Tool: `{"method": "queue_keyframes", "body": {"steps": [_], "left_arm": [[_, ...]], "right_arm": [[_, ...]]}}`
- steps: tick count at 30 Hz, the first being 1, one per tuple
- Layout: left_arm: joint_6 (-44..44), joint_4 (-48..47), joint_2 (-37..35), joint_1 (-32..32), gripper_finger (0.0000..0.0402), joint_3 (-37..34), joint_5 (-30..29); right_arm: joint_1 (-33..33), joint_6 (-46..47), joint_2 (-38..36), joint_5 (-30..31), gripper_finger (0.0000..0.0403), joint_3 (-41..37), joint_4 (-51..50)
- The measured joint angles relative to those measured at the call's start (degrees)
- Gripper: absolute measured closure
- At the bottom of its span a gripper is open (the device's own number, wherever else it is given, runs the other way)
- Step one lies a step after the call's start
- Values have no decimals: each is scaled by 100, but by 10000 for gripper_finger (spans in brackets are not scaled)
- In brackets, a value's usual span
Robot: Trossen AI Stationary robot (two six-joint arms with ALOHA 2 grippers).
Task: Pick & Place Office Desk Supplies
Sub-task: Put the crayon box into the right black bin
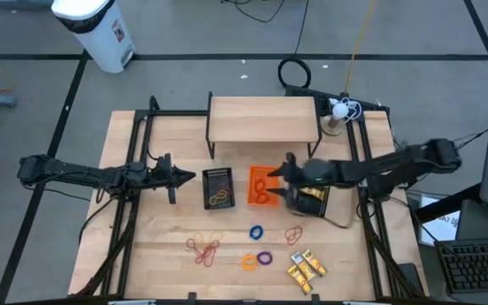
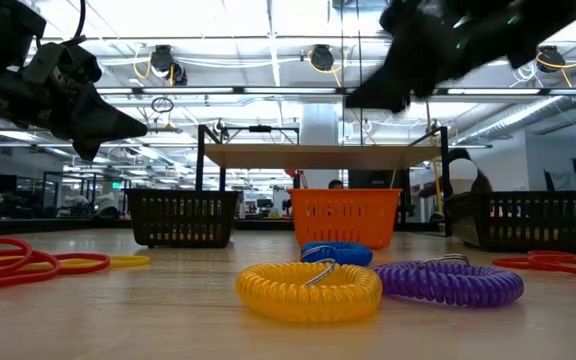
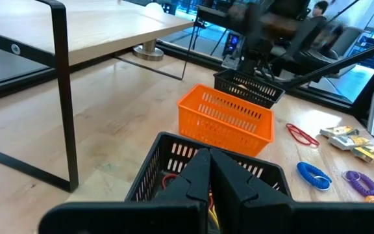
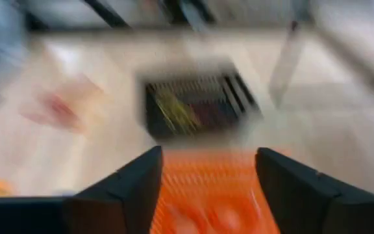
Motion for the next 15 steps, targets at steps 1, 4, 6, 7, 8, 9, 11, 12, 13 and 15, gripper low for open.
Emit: {"method": "queue_keyframes", "body": {"steps": [1,4,6,7,8,9,11,12,13,15], "left_arm": [[0,-6,2,0,391,0,0],[-1,-16,0,0,391,0,1],[-2,-42,2,0,392,0,0],[-2,-47,2,0,391,0,0],[-2,-44,2,0,392,0,0],[-2,-44,0,-2,392,0,0],[-27,-45,2,-2,392,0,0],[-45,-44,1,-3,392,0,0],[-46,-44,1,-2,392,0,-1],[-42,-44,2,-2,392,0,0]], "right_arm": [[-2,-10,-277,-241,222,-172,455],[-295,357,-1083,-1039,334,-684,1326],[-461,543,-1598,-1312,384,-966,1387],[-478,656,-1840,-1357,387,-1074,1326],[-475,735,-2074,-1375,388,-1204,1315],[-467,766,-2293,-1339,390,-1334,1328],[-437,687,-2734,-1230,398,-1599,1346],[-427,620,-2950,-1194,400,-1745,1352],[-430,604,-3175,-1144,400,-1882,1351],[-495,618,-3641,-1021,401,-2136,1338]]}}
